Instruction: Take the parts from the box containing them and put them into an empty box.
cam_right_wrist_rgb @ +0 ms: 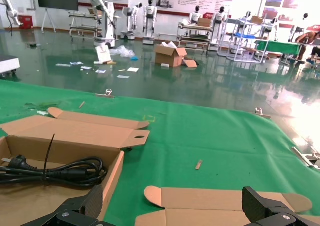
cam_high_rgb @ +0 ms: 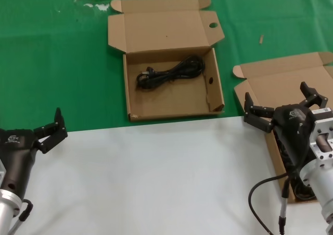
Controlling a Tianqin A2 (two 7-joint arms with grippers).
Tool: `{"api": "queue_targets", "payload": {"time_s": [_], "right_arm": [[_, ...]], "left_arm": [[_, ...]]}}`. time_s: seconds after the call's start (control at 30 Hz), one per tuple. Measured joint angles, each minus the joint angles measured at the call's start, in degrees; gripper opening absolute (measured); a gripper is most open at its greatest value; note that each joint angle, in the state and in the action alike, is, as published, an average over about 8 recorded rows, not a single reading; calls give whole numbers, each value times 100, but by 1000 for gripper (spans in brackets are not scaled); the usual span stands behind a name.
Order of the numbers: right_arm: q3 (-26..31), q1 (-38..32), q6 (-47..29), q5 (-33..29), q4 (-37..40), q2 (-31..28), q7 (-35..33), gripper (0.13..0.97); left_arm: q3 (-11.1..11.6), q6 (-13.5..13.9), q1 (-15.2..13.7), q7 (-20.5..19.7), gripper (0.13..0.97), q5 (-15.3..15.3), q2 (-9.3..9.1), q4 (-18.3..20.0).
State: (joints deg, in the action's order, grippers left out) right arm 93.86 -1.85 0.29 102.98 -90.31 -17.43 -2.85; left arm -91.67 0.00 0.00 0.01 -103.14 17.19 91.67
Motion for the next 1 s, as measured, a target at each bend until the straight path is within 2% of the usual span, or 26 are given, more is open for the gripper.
{"api": "queue_targets", "payload": {"time_s": [1.0], "right_arm": [[-65, 55, -9, 5, -41, 7, 85, 966]], "left_arm": [[0, 0, 0, -2, 966, 0, 0, 0]]}}
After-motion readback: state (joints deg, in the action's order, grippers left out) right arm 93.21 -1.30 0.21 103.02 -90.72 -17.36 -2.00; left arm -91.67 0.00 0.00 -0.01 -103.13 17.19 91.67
